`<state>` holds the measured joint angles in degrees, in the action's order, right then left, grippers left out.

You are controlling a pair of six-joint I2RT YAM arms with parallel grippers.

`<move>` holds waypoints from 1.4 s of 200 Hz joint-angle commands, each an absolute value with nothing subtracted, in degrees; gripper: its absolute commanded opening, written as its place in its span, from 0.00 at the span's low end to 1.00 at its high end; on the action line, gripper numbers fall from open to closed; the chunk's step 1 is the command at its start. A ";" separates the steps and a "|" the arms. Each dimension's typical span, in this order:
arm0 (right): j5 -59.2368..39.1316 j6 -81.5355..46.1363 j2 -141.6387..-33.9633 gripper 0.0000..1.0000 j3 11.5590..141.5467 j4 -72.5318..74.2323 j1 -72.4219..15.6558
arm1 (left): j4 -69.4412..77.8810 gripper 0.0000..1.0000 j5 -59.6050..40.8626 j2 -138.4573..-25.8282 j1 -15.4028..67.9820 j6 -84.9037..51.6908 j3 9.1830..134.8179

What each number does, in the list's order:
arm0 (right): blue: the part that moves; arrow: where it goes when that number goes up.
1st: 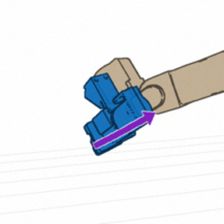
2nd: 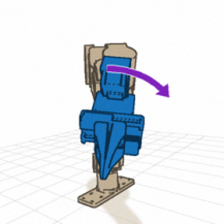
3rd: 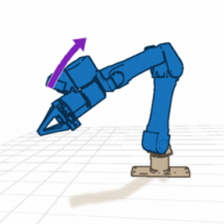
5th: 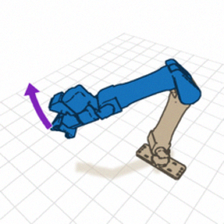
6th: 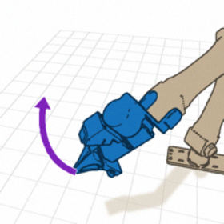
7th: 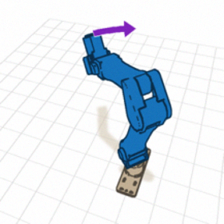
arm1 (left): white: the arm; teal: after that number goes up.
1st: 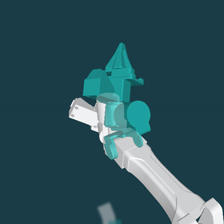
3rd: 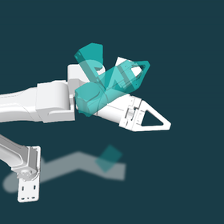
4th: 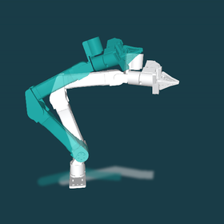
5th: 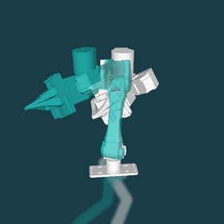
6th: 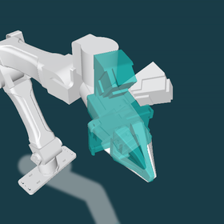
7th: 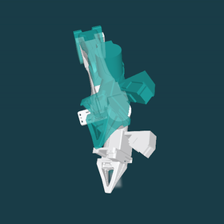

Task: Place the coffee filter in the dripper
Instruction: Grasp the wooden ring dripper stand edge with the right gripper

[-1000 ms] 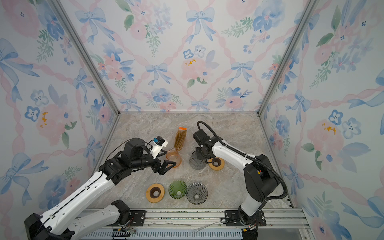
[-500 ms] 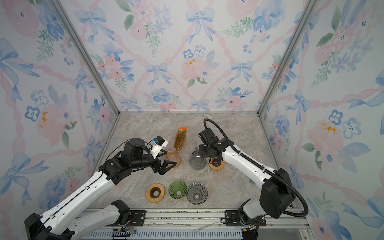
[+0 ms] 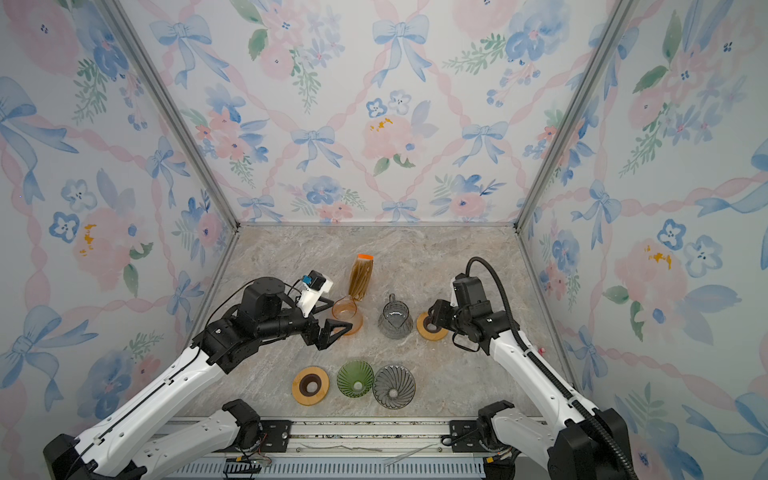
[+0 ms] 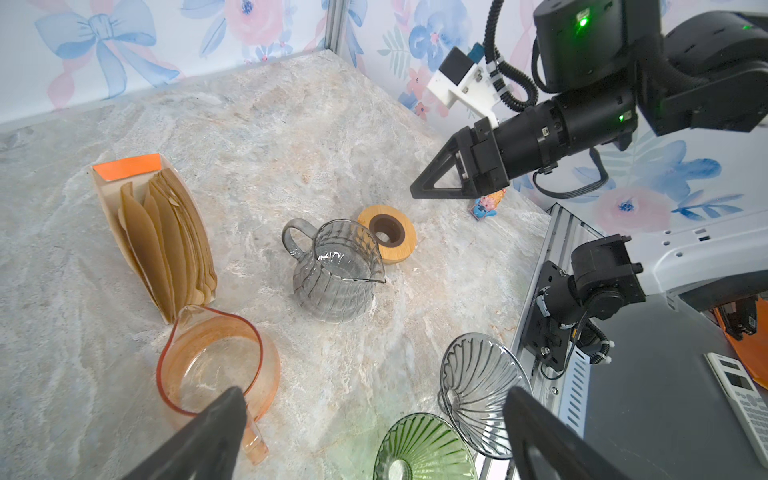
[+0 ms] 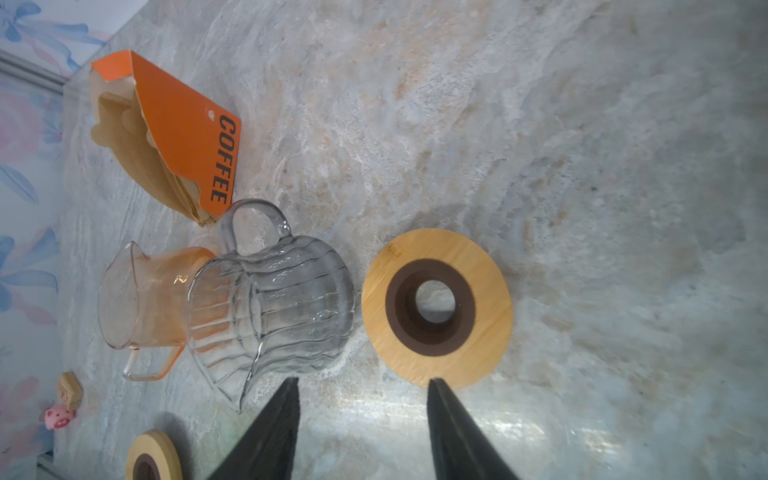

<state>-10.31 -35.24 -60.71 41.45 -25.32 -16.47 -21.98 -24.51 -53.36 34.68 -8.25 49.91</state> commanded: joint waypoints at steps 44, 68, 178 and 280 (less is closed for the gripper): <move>-27.30 -38.50 -57.03 0.53 30.39 -16.49 -3.58 | -19.78 0.98 -26.70 -54.18 34.19 -9.75 49.23; -29.48 -39.73 -57.42 0.53 27.10 -13.16 -1.13 | -19.51 0.98 -26.98 -54.46 34.25 -9.91 49.13; -33.01 -43.14 -66.63 0.56 20.59 1.50 2.08 | -19.51 0.98 -26.99 -54.82 34.11 -10.02 48.96; -34.79 -45.58 -73.83 0.56 18.53 11.51 2.20 | -19.51 0.98 -27.16 -54.93 34.10 -10.02 48.96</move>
